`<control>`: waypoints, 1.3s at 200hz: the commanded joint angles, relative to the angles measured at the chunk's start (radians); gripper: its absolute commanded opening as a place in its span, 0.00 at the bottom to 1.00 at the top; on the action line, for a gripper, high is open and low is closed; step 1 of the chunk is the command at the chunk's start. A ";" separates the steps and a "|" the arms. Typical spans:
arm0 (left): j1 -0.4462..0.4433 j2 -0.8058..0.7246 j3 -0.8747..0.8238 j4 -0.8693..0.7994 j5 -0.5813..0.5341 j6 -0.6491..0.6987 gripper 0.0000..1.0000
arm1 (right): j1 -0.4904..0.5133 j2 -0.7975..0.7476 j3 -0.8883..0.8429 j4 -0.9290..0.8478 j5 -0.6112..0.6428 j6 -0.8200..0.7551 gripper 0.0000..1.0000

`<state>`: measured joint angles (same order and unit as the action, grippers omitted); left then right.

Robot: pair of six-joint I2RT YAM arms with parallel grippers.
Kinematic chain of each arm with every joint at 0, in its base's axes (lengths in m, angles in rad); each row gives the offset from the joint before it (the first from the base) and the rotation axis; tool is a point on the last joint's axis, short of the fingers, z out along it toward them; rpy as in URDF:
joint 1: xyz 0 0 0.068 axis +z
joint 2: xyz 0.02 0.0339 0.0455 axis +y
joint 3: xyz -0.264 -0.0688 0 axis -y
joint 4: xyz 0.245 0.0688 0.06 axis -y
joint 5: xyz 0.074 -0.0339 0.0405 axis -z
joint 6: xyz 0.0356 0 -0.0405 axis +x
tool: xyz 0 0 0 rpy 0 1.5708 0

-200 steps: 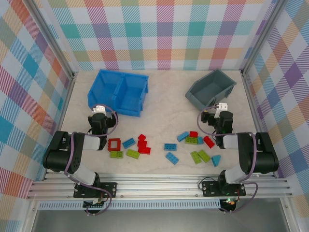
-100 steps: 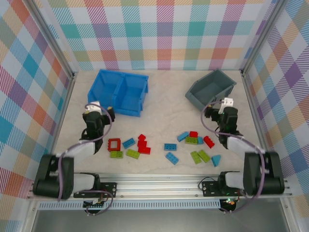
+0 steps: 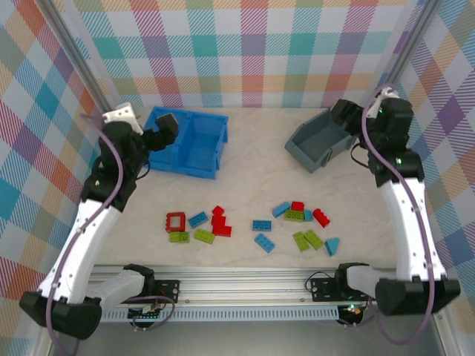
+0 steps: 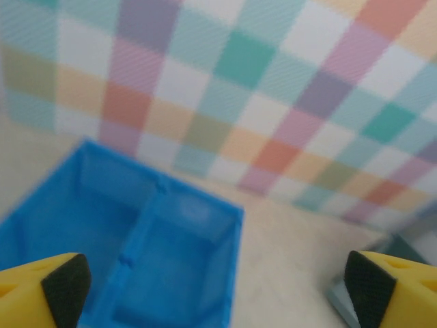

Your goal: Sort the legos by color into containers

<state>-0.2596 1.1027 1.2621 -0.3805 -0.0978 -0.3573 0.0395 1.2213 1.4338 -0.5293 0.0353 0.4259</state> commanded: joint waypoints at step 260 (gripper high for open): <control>0.176 0.660 0.348 -0.400 0.150 0.147 0.75 | -0.079 0.901 0.480 -0.441 0.080 -0.108 0.18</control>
<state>-0.1005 1.7374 1.5501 -0.7780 0.0662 -0.2642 -0.0521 2.1311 1.9060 -0.9443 0.0975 0.3969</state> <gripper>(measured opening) 0.752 0.224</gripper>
